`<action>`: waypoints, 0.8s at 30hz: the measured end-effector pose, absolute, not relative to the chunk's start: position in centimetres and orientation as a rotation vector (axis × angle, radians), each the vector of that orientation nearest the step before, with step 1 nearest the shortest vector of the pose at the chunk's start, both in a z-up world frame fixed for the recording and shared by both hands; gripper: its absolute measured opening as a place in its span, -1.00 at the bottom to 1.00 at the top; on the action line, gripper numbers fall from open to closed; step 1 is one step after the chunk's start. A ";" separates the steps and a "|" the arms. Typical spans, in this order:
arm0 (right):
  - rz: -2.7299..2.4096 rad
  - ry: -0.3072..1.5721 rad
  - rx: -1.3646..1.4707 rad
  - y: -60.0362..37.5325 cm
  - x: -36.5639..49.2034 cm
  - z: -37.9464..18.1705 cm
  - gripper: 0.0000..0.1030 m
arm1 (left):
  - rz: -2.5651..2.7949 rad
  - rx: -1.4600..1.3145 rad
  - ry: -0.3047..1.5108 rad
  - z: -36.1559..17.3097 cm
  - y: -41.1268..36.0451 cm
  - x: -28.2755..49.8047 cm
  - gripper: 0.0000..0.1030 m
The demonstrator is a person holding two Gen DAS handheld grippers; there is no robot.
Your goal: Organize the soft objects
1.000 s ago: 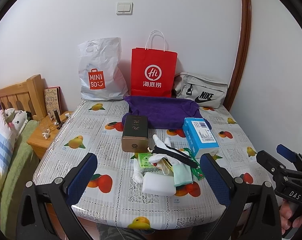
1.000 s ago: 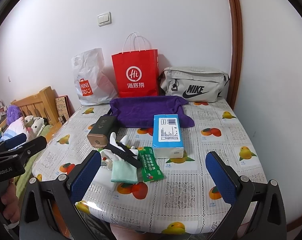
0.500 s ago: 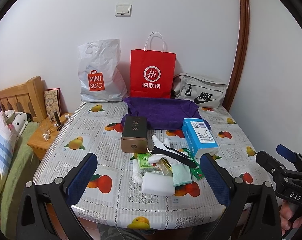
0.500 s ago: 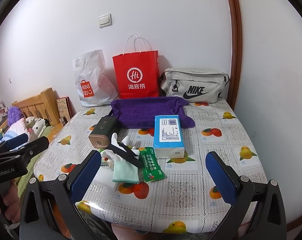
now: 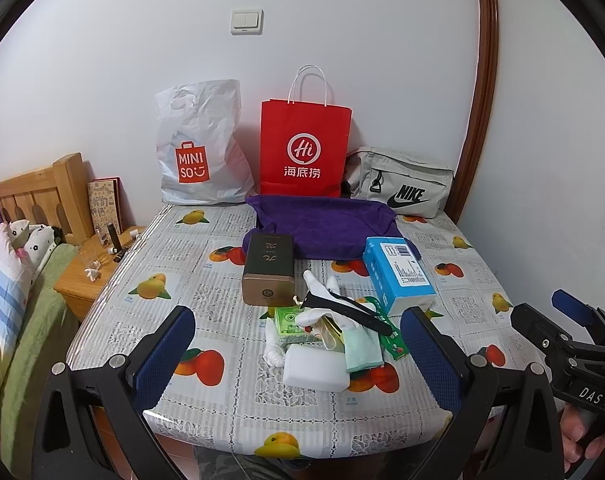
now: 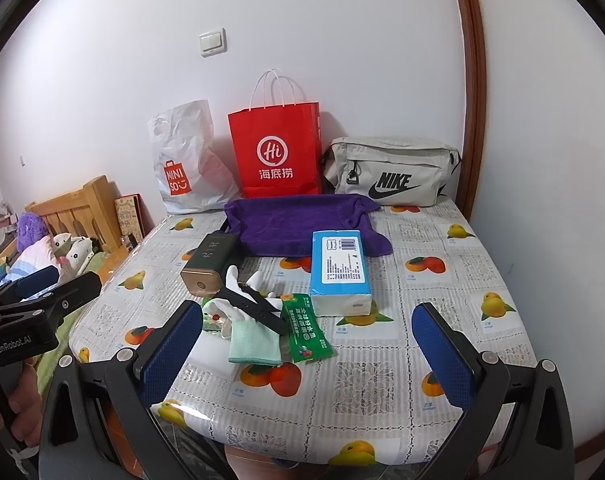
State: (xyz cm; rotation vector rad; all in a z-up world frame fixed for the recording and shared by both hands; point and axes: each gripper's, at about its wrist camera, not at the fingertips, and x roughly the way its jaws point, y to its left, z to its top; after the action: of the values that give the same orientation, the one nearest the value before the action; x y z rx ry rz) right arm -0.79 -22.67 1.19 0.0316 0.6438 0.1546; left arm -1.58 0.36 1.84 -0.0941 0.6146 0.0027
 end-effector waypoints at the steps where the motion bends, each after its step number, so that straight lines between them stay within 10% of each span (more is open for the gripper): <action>1: 0.156 0.644 0.032 -22.7 -0.8 1.2 1.00 | 0.003 -0.094 0.615 1.8 0.4 -1.6 1.00; 24: 0.155 0.642 0.034 -22.4 -1.2 1.0 1.00 | 0.005 -0.081 0.617 1.5 0.0 -2.1 1.00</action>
State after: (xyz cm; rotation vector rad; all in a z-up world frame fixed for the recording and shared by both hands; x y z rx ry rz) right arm -1.18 -22.45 1.02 0.0338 0.6422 0.1552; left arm -2.13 0.00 1.50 -0.0811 0.6168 0.0047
